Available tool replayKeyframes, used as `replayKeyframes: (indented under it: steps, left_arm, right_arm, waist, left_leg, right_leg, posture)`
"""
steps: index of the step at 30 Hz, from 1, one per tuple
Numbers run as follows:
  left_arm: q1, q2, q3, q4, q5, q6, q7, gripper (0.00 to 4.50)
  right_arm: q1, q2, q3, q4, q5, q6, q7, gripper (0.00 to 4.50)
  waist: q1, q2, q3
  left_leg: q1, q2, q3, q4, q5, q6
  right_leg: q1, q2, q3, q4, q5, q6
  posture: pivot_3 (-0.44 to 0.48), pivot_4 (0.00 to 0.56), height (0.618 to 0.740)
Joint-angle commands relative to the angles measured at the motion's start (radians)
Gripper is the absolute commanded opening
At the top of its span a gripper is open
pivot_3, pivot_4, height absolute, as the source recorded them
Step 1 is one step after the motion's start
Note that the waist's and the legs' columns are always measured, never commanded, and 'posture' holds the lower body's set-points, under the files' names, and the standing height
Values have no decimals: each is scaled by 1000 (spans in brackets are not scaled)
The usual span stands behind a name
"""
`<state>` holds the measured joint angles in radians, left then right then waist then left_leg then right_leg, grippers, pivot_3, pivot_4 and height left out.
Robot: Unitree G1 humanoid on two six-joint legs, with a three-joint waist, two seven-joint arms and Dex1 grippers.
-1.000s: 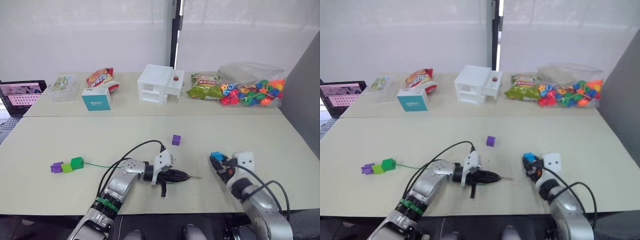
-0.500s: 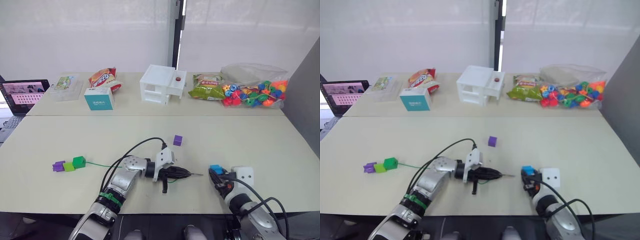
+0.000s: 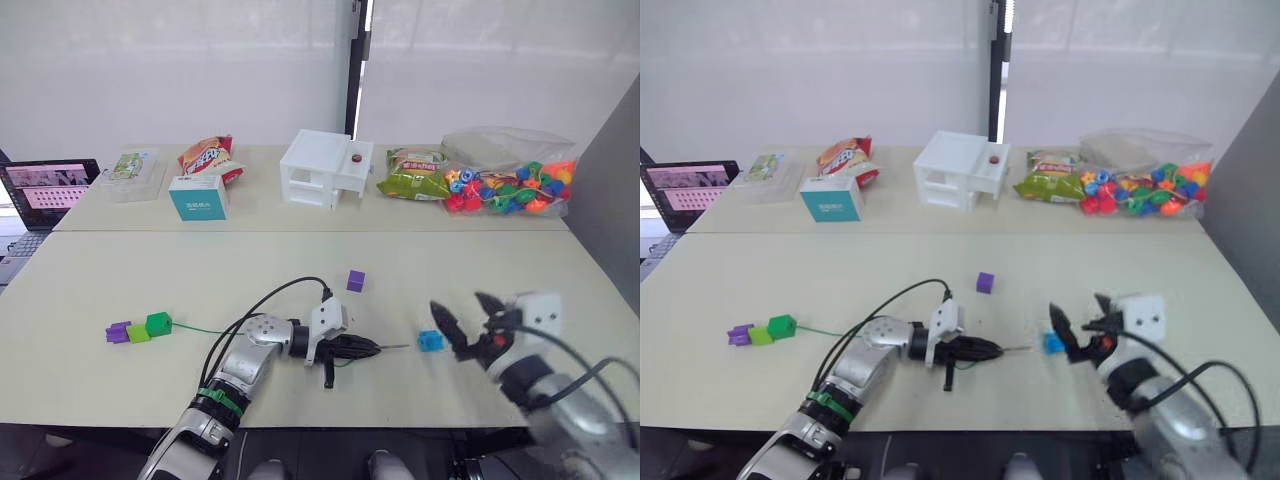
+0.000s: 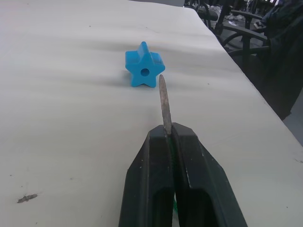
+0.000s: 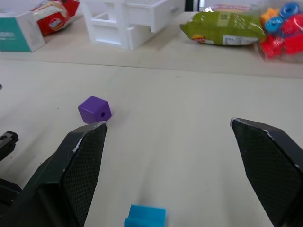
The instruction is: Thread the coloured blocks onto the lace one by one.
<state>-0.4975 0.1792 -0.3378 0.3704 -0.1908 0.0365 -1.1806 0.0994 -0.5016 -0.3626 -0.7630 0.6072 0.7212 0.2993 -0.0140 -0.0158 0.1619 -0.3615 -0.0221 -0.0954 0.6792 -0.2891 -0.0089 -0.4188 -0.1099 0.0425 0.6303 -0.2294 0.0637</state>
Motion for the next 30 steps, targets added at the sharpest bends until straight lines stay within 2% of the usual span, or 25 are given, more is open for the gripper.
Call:
replayKeyframes:
  steps: [1,3,7,11,15,19,24,29,30]
  left_arm:
    - [-14,-14,8,-6,2,-18,19,0]
    - [-15,-21,10,-6,3,-19,28,0]
    - [-6,-25,7,-15,10,-19,45,0]
    - [3,-24,-3,-25,27,-13,63,0]
    - [6,-26,0,-33,37,-14,84,0]
    - [18,-18,10,-72,23,4,96,0]
    - [28,10,11,-94,31,15,101,0]
    - [32,15,5,-97,36,12,115,0]
    - [33,15,4,-97,38,10,120,0]
  right_arm:
    - [-75,-167,-17,68,53,68,139,4474]
    - [-115,-286,21,117,44,67,244,4474]
    - [-184,-611,238,214,-115,-91,591,4474]
    - [-302,-708,427,291,-244,-231,775,4474]
    - [-429,-701,577,398,-379,-328,894,4474]
    - [-524,-656,657,525,-481,-437,964,4474]
    - [-627,-589,730,660,-605,-522,1005,4474]
    - [-636,-535,754,670,-657,-516,1019,4474]
    - [-635,-526,751,669,-663,-508,1016,4239]
  waist:
    - [0,0,0]
    - [2,0,0]
    - [-1,0,1]
    - [-1,0,1]
    - [0,0,1]
    - [1,0,1]
    - [0,0,1]
    - [0,0,1]
    - [0,0,1]
  left_leg:
    - [0,0,1,0,0,0]
    - [0,0,0,1,0,0]
    - [0,0,2,1,-1,1]
    - [0,1,1,1,-1,2]
    - [-1,1,2,1,-1,1]
    - [-2,1,2,2,0,1]
    - [-3,1,2,2,0,0]
    - [-3,1,2,2,0,0]
    - [-3,1,2,2,0,0]
  right_leg:
    - [0,0,0,-1,0,0]
    - [1,0,0,-1,0,0]
    - [1,0,0,-2,0,0]
    - [1,1,-1,-3,0,0]
    - [0,0,0,-3,0,1]
    - [-1,0,0,-3,0,1]
    - [-3,0,0,-2,0,0]
    - [-3,0,0,-1,0,0]
    - [-3,0,0,-2,0,0]
  posture:
    - [0,150,740]
    - [0,150,740]
    - [0,150,740]
    - [0,150,740]
    - [0,150,740]
    - [0,150,740]
    - [0,150,740]
    - [0,150,740]
    - [0,150,740]
